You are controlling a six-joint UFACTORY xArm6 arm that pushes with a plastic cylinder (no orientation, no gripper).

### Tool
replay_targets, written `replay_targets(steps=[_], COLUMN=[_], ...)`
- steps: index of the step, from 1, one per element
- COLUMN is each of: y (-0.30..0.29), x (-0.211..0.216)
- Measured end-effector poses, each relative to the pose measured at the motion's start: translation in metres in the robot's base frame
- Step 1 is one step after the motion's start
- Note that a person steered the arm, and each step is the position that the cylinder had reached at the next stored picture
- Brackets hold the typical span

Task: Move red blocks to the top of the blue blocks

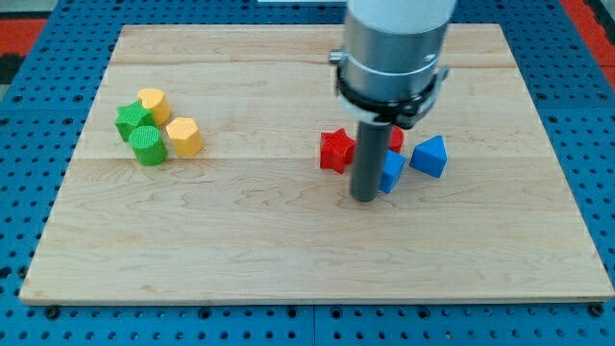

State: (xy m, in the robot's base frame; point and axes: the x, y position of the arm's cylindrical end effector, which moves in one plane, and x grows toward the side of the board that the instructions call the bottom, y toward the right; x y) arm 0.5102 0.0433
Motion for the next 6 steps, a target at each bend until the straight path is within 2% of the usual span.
replay_targets(steps=[1,2,3,4,5,6], y=[-0.072,-0.09,-0.046,0.02,-0.032,-0.057], x=[0.001,-0.047,-0.075,-0.073,-0.065,-0.068])
